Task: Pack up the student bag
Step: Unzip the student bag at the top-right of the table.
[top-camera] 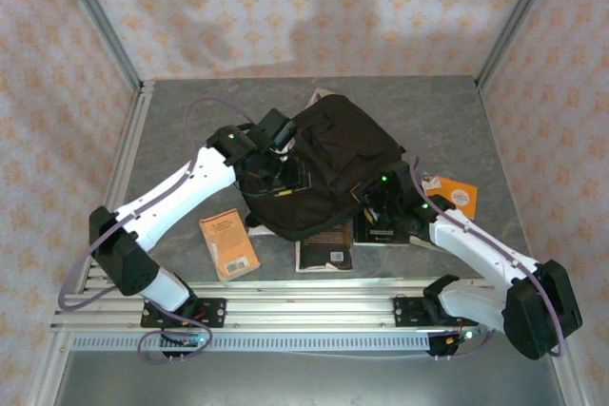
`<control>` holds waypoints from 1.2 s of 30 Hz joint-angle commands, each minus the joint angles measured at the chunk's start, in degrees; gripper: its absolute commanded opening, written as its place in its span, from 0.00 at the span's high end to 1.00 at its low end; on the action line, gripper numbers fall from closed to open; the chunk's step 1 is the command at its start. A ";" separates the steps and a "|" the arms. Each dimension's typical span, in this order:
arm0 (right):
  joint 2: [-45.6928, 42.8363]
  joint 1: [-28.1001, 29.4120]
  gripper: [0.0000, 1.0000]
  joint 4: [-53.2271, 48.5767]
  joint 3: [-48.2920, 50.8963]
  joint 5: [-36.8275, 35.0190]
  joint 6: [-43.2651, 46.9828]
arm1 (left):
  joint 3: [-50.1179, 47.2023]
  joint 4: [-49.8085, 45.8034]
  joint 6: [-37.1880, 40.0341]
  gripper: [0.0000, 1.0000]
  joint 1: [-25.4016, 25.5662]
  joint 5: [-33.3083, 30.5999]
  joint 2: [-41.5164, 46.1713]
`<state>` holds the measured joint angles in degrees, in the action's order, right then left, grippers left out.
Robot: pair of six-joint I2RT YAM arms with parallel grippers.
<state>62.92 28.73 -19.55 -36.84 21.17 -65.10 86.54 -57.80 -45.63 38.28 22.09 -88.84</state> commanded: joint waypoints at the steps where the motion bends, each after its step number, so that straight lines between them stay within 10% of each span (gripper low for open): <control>1: -1.06 0.27 0.37 -9.61 -3.85 -1.99 2.40 | -0.81 3.21 -6.00 0.58 0.04 0.58 -0.19; 18: 4.01 2.84 0.39 -2.18 -4.76 5.32 -3.54 | -3.72 8.08 -15.30 0.59 1.74 2.29 -2.09; 27: 5.21 3.61 0.99 6.68 -1.43 4.36 -3.17 | -4.47 10.48 -18.00 0.59 4.42 4.52 -7.80; 36: -4.61 3.96 1.00 21.24 7.74 0.72 -2.14 | -1.35 10.11 -16.44 0.59 4.70 3.06 -13.99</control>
<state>60.95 32.49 -5.45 -30.59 24.69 -68.10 82.89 -47.48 -62.70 42.76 26.17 -101.49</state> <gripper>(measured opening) 0.054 0.406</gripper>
